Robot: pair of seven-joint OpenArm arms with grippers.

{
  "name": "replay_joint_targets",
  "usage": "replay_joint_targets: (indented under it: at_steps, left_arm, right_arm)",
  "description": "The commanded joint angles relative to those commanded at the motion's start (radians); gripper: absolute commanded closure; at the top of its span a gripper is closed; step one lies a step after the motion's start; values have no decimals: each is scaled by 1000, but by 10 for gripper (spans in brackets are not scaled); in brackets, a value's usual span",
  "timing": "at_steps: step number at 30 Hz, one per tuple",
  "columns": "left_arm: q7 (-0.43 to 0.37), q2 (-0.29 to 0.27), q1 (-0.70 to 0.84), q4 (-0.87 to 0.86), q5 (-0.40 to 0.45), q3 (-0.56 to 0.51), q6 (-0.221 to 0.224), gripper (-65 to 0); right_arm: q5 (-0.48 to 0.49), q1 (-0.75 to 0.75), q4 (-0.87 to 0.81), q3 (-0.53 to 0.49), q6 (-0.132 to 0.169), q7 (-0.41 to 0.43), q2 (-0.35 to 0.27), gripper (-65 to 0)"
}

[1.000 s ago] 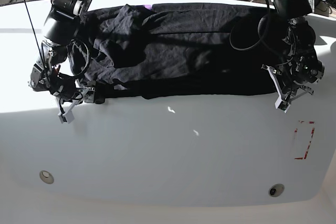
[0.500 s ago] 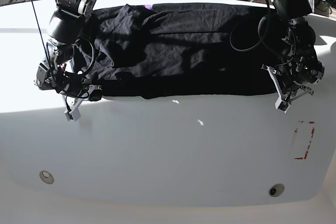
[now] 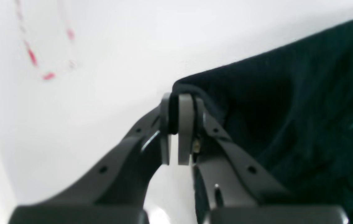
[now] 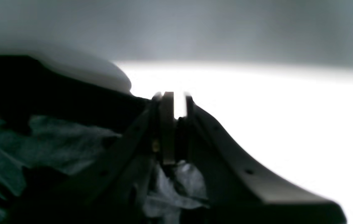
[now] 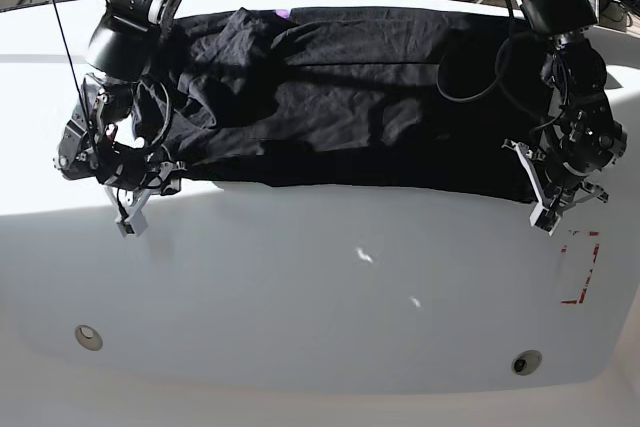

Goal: Layout the t-shirt on the table in an organized manner, then fold the t-shirt properly
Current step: 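Pull the shirt's side edges toward the table front with both grippers, then fold the held shirt edges back over the shirt body with both grippers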

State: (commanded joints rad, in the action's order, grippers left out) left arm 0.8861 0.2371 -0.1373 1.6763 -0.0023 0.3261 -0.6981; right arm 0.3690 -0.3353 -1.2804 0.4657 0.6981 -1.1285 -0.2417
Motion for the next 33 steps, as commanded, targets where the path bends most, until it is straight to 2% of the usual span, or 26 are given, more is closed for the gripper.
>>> replay_joint_targets:
  at_steps: [14, 24, 30, 33]
  left_arm:
    - [2, 5, -11, 72, 0, 2, 0, 0]
    - [2, 5, 32, 100, 0, 6, 0, 0]
    - [2, 8, 87, 127, 0, 6, 0, 0]
    - [2, 41, 121, 127, 0, 5, 0, -3]
  right_arm:
    - [0, 6, -157, 3, 0, -135, -2, -30]
    - [0, 68, -374, 3, 0, -267, 6, -30]
    - [0, 138, -470, 5, 0, -268, 8, -32]
    - [0, 183, -508, 5, 0, -268, 8, -33]
